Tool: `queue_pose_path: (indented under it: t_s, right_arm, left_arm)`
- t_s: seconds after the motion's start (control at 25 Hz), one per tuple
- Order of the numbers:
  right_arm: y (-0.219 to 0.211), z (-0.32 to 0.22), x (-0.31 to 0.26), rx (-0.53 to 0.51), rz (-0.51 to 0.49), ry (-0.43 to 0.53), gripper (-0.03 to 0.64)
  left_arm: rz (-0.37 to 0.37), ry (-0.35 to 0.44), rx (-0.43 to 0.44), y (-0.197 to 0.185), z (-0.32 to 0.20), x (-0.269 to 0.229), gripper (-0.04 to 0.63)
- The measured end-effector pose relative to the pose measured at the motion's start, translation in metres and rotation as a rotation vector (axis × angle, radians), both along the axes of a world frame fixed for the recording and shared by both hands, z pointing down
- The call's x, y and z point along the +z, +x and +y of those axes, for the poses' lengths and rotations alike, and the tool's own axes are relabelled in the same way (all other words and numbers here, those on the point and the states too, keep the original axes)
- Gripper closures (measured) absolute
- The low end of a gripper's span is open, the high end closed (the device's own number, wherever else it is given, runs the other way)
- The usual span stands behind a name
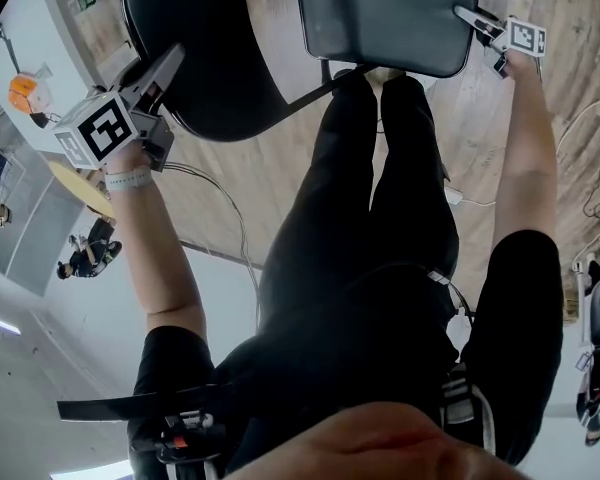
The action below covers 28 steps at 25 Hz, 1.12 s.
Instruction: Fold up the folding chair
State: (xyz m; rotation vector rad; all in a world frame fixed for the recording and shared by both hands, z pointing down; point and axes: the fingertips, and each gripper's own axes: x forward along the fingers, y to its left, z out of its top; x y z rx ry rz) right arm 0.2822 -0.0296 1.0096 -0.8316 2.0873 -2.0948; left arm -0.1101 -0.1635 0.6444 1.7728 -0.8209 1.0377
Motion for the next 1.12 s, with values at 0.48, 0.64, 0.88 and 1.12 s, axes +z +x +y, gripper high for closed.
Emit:
queue_pose_path:
  t_s: [0.48,0.64,0.88,1.12]
  right_arm:
    - [-0.02,-0.007,-0.047,-0.039,-0.044,-0.024,0.35]
    - [-0.048,-0.021,-0.098,-0.042,-0.183,0.059,0.369]
    - [-0.092,-0.026,-0.161,-0.049,-0.227,0.095,0.412]
    - [-0.147,-0.043,-0.215,-0.113,-0.253,0.177,0.44]
  left_arm:
    - [0.019,0.02,0.043,0.013,0.001,-0.029,0.494]
    - [0.05,0.028,0.042,0.015,0.0,-0.045,0.497]
    - [0.05,0.068,0.05,-0.011,-0.002,-0.085,0.499]
    - [0.038,0.099,0.043,-0.043,-0.011,-0.11,0.499]
